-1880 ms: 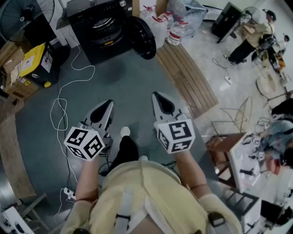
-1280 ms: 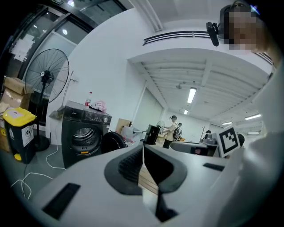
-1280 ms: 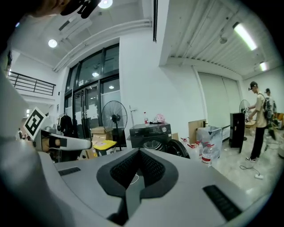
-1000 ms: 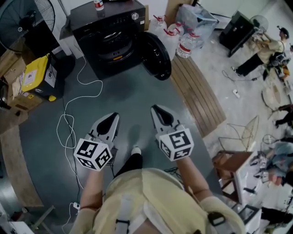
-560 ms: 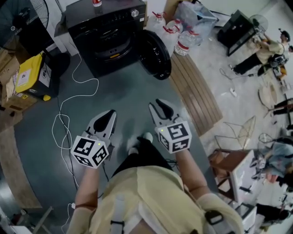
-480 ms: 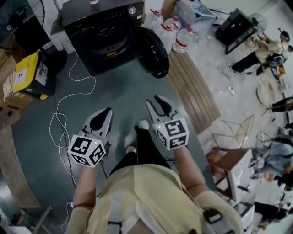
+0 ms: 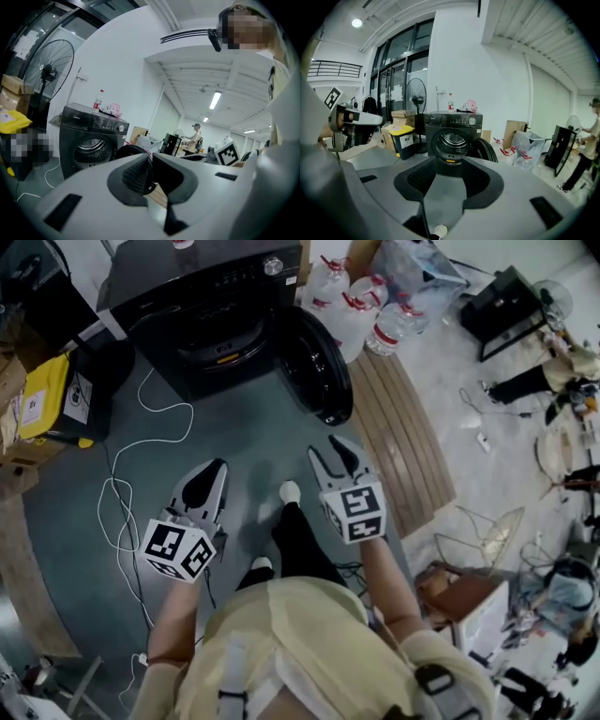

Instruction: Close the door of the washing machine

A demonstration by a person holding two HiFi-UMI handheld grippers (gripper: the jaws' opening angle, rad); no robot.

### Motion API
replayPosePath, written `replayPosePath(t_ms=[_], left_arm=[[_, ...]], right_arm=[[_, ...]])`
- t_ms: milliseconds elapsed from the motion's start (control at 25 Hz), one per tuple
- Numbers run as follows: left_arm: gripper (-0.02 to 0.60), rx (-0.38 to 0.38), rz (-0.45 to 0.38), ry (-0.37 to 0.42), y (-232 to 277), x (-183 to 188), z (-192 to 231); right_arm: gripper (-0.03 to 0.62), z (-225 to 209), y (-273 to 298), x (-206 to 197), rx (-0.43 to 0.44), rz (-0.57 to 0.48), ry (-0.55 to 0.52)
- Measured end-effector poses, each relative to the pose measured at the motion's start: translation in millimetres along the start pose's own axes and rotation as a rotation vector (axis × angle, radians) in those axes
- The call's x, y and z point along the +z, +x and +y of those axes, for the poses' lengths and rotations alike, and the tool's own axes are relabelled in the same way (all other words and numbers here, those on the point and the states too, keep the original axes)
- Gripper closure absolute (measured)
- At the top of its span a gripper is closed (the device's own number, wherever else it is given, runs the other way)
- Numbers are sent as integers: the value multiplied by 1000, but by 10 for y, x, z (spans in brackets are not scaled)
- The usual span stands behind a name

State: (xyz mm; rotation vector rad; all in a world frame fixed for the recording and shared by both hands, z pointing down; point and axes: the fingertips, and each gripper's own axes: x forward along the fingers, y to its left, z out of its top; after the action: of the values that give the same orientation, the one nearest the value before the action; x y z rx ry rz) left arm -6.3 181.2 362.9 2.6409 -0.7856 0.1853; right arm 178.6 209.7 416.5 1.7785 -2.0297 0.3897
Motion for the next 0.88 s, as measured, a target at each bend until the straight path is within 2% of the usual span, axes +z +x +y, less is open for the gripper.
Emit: replayPosePath(t_ms=[80,240,320,680,880], left_arm=[[568,9,-2,3,282,25,83],[568,25,1,-71,662,52,323],[568,38,2,-83,844,96,436],[568,107,49,-60,1603,164,863],[568,117,96,-29,2005,77,962]], right_arm=[[445,-211,236,18,3,17,7],[437,-532,641,36,-16,37,7],[433,-704,821,22,-18,47,18],[418,-1492,1482,-165,-52,129,67],[410,-1885,1740,-404,-62,185,84]])
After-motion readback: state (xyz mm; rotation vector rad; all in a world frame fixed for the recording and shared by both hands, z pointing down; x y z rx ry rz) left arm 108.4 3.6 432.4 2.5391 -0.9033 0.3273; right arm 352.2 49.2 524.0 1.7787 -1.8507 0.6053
